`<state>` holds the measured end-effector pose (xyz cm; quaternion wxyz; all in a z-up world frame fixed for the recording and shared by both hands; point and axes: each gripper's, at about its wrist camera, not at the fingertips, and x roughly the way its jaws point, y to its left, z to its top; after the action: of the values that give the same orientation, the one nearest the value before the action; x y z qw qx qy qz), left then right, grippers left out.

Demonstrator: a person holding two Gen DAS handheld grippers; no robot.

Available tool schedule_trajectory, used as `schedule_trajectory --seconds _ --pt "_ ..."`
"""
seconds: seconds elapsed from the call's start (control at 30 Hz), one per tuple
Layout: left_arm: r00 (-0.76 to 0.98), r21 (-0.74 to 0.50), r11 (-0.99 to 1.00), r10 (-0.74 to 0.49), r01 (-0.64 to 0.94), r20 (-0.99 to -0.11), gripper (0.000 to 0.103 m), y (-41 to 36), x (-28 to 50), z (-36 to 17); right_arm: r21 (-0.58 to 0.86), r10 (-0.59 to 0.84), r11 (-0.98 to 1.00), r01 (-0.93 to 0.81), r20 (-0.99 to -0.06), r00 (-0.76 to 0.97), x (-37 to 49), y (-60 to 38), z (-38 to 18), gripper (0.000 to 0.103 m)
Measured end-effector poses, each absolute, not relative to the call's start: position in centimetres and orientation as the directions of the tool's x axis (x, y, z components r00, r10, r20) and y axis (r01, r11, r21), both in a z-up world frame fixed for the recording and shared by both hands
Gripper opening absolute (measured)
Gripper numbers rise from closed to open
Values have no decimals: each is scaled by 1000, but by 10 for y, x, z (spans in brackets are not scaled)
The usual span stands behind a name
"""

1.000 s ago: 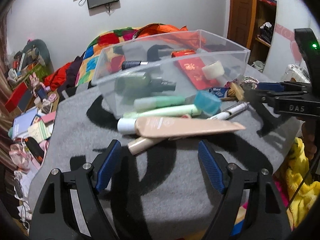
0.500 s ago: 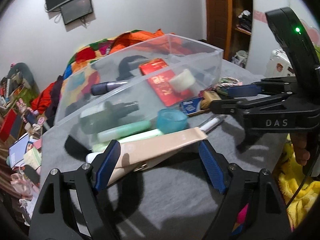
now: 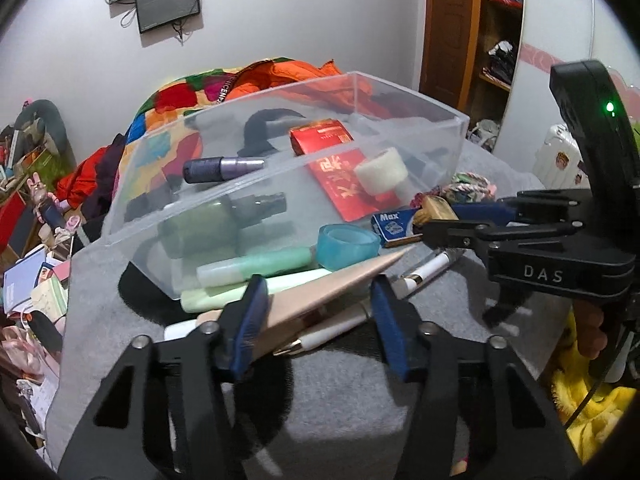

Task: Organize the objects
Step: 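Grasp beige cosmetic tube with left tool while right tool grasps yellow soap bar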

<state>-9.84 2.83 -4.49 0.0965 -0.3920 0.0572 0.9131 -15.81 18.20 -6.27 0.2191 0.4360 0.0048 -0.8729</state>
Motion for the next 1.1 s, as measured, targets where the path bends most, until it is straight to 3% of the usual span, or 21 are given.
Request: schedule_trajectory --seconds 0.33,0.57,1.1 --pt "-705 56 -966 145 -254 -694 26 31 -86 -33 173 -375 -904 390 -758 -534 -155 181 -62 27" --pt "-677 -30 -967 198 -251 -709 26 16 -76 -31 185 -383 -903 387 -754 -533 -153 186 -61 25" --pt "-612 106 -936 131 -334 -780 31 39 -110 -51 159 -357 -913 376 -758 -546 -139 202 -61 22"
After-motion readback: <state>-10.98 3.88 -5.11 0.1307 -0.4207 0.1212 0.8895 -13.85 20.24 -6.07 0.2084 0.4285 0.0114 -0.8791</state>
